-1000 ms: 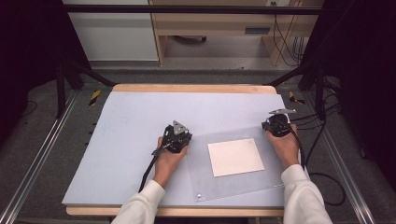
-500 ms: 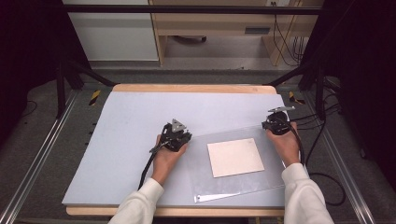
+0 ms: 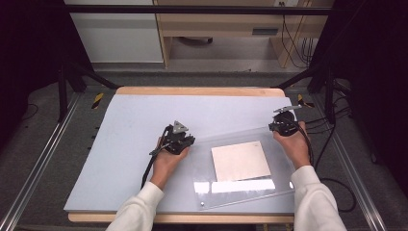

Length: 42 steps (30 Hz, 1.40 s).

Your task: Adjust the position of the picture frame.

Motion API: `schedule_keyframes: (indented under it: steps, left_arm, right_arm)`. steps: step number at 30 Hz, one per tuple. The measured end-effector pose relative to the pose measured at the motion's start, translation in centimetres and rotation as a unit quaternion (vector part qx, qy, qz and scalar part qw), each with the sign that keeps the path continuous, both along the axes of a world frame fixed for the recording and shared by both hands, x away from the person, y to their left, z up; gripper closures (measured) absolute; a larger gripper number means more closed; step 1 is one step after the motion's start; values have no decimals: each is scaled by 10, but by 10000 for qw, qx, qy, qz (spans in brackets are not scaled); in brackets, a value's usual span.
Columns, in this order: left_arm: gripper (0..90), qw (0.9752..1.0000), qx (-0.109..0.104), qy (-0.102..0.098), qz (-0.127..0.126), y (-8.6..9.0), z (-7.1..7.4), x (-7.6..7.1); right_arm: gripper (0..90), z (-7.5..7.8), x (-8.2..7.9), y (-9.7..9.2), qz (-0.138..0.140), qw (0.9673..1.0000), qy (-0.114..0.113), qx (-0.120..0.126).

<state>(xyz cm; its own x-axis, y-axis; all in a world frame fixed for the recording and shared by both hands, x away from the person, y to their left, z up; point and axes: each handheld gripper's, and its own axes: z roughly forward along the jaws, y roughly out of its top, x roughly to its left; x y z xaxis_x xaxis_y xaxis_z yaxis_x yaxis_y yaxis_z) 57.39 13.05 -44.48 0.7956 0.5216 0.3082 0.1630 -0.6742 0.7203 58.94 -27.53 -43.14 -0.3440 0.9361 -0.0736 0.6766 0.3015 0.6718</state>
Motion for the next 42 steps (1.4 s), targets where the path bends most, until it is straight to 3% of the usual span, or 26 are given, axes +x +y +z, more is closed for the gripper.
schedule_keyframes:
  steps: [5,10,20,33,42]
  left_arm:
    - [835,9996,162,-114,-204,7,11,3]
    - [830,9995,204,-125,-188,15,22,0]
    - [828,9997,121,-118,-183,35,34,0]
    - [825,9996,163,-114,-191,65,48,-2]
    - [821,9996,214,-78,-185,82,49,1]
  right_arm:
    - [859,8,-1,5,59,10000,36,-47]
    - [859,18,0,14,102,9998,108,-97]
    - [859,37,-1,33,232,9995,115,-185]
    - [859,50,-8,62,386,9988,109,-266]
    - [858,50,-12,77,490,9983,134,-293]
